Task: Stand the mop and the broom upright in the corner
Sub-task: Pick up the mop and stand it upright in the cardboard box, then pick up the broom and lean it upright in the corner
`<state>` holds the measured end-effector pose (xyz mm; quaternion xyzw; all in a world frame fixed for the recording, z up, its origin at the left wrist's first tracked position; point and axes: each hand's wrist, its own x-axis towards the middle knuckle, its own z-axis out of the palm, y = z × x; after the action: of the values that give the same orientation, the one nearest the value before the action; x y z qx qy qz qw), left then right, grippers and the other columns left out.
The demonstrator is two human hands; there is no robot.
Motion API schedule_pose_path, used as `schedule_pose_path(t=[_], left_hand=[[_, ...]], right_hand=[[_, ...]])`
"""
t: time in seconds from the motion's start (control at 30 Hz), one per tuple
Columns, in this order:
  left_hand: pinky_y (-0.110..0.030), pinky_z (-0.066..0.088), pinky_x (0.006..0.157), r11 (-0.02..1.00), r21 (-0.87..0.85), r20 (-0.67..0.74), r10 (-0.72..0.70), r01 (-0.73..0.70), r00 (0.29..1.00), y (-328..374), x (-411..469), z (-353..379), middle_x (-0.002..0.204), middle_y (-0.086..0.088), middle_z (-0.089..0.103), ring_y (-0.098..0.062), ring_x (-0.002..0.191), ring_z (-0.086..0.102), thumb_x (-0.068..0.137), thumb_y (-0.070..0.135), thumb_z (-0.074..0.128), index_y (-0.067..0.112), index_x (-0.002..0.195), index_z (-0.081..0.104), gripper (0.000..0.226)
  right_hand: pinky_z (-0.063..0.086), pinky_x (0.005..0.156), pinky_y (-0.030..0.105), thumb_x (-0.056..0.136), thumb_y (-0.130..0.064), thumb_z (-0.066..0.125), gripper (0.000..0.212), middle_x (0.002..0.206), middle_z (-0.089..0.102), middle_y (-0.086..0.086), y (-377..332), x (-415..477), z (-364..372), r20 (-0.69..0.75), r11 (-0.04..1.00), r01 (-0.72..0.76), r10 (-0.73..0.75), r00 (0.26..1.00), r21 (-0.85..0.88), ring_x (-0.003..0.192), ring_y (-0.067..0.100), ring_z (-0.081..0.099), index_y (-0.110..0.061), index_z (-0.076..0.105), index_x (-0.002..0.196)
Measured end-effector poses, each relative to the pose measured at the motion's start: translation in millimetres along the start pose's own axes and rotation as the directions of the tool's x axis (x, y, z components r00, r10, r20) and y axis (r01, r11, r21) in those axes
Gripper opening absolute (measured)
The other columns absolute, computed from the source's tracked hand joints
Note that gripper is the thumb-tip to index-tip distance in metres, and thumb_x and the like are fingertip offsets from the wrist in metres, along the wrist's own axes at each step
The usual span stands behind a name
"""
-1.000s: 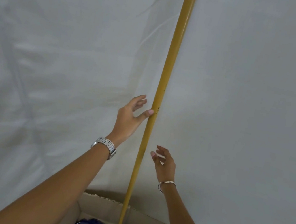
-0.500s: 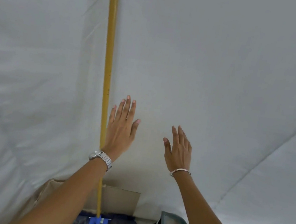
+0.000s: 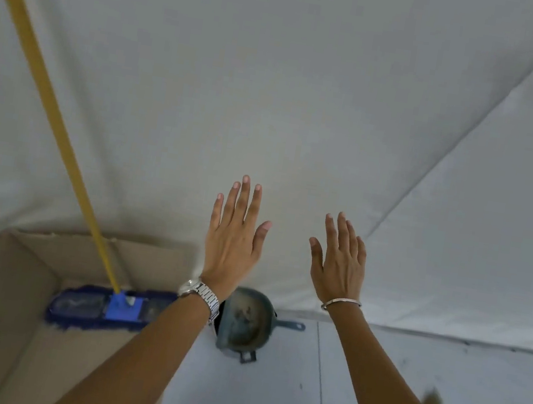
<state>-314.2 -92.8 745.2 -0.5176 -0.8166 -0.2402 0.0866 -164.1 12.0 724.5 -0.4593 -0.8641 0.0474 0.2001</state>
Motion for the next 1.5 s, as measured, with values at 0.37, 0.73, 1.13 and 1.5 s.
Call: schedule_pose_path(t=[0.37, 0.73, 1.13, 1.5], left_hand=[[-0.046, 0.011, 0.118, 0.941, -0.052, 0.391, -0.289, 0.334, 0.874, 3.4, -202.8, 253.1, 0.156, -0.014, 0.019, -0.031, 0.144, 0.017, 0.093, 0.049, 0.02, 0.011, 0.147, 0.021, 0.066], [-0.053, 0.035, 0.106, 0.223, 0.014, 0.556, -0.812, 0.975, 0.178, -89.8, -427.3, 530.0, 0.152, -0.018, 0.027, -0.037, 0.137, 0.032, 0.089, 0.04, 0.054, 0.021, 0.146, 0.023, 0.068], [-0.05, 0.034, 0.108, -0.824, -0.28, 0.726, -0.518, 0.493, -0.453, -154.4, -488.9, 627.6, 0.108, -0.004, 0.052, -0.023, 0.118, 0.047, 0.088, 0.028, 0.061, 0.015, 0.101, 0.055, 0.02], [-0.049, 0.053, 0.086, -0.574, -0.625, 0.693, -0.72, 0.529, 0.038, -113.6, -370.4, 508.0, 0.096, 0.001, 0.057, -0.018, 0.101, 0.06, 0.092, 0.026, 0.054, 0.019, 0.114, 0.048, 0.024]], right_hand=[[0.034, 0.108, 0.048, 0.089, -0.05, 0.022, 0.062, 0.145, 0.04, 0.014, 172.4, -156.2, 195.3, 0.402, 0.994, -0.014, 0.057, 0.914, -0.107, 0.132, 0.032, 0.04, -0.013, 0.033, 0.138], [0.026, 0.112, 0.045, 0.089, -0.055, 0.022, 0.065, 0.151, 0.031, 0.011, 262.3, -352.6, 506.6, 0.747, 0.987, 0.017, 0.111, 0.656, -0.161, 0.138, 0.028, 0.029, -0.017, 0.021, 0.142], [0.044, 0.087, 0.042, 0.09, -0.049, 0.037, 0.046, 0.116, 0.059, 0.012, 275.3, -402.9, 626.1, 0.921, 0.998, 0.062, -0.017, 0.389, -0.008, 0.104, 0.031, 0.056, -0.016, 0.054, 0.118], [0.043, 0.069, 0.035, 0.088, -0.052, 0.041, 0.033, 0.1, 0.061, 0.005, 245.8, -296.8, 525.8, 0.924, 0.989, -0.122, -0.025, 0.382, 0.078, 0.077, 0.021, 0.052, -0.023, 0.05, 0.101]])
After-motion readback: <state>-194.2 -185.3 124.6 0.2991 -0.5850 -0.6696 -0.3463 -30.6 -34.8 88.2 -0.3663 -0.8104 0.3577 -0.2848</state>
